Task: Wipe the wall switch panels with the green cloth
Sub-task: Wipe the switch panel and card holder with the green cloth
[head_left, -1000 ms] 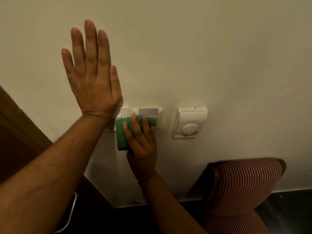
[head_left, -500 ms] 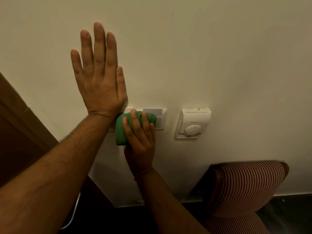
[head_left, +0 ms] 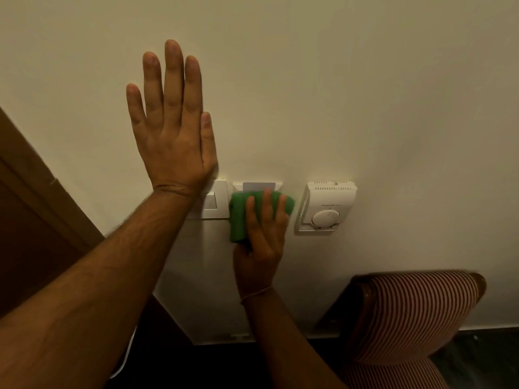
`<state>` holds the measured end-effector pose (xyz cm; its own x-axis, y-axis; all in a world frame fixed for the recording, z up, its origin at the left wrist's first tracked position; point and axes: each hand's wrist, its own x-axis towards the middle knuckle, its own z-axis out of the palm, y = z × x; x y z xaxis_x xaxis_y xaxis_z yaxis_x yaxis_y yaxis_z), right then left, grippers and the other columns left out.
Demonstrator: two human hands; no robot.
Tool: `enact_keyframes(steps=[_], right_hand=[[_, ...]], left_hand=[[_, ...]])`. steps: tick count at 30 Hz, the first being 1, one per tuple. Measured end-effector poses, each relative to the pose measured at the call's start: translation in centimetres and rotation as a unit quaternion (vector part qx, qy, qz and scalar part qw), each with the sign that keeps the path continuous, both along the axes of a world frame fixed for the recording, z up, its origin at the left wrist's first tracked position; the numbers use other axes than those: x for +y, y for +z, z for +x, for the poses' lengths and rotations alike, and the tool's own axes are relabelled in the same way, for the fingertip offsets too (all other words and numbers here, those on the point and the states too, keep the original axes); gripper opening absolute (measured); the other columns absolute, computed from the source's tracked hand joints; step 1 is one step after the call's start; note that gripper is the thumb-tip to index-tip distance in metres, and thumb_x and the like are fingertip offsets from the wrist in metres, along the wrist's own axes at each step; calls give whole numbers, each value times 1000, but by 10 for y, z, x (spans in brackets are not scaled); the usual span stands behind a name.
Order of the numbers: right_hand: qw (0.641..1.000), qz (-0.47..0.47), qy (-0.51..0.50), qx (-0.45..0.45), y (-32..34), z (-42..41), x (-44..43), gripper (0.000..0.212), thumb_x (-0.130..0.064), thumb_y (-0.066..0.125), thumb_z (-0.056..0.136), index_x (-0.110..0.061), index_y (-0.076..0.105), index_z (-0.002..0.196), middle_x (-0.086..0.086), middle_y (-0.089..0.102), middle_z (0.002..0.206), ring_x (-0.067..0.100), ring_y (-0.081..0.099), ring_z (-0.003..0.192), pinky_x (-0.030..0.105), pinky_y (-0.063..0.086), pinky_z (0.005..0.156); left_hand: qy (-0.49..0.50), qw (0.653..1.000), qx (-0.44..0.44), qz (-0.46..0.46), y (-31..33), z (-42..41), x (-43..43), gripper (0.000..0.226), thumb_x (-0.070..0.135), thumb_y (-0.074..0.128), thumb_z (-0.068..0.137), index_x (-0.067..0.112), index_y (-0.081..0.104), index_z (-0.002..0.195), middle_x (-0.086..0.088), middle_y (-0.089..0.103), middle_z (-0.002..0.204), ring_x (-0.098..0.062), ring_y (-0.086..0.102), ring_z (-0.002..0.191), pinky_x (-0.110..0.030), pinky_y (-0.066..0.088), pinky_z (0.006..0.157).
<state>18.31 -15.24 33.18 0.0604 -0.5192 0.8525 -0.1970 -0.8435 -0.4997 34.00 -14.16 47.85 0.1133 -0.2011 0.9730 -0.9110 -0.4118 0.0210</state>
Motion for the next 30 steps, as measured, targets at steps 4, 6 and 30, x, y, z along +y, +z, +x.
enact_keyframes(steps=[4, 6, 30], right_hand=[[995, -63, 2, 77, 0, 17, 12, 51, 4, 58, 101, -18, 61, 147, 3, 43, 164, 25, 27, 163, 43, 18, 136], [990, -90, 2, 104, -1, 10, 7, 49, 1, 46, 107, -19, 59, 150, 2, 40, 167, 26, 29, 163, 43, 19, 136], [990, -92, -1, 110, -11, -26, -19, 40, -8, 64, 107, -14, 61, 146, 10, 45, 162, 31, 35, 159, 50, 28, 133]], left_hand=[[-16, 1000, -3, -10, 0, 1, -1, 66, 36, 21, 121, 26, -5, 180, 9, -17, 184, -16, -16, 172, -47, -8, 141], [-19, 1000, -4, -12, 0, 2, 0, 66, 34, 22, 121, 25, -4, 180, 9, -15, 184, -16, -16, 172, -47, -8, 141], [-5, 1000, 1, 8, 2, -2, 4, 64, 40, 15, 121, 28, -14, 177, 12, -26, 182, -12, -26, 169, -43, -15, 140]])
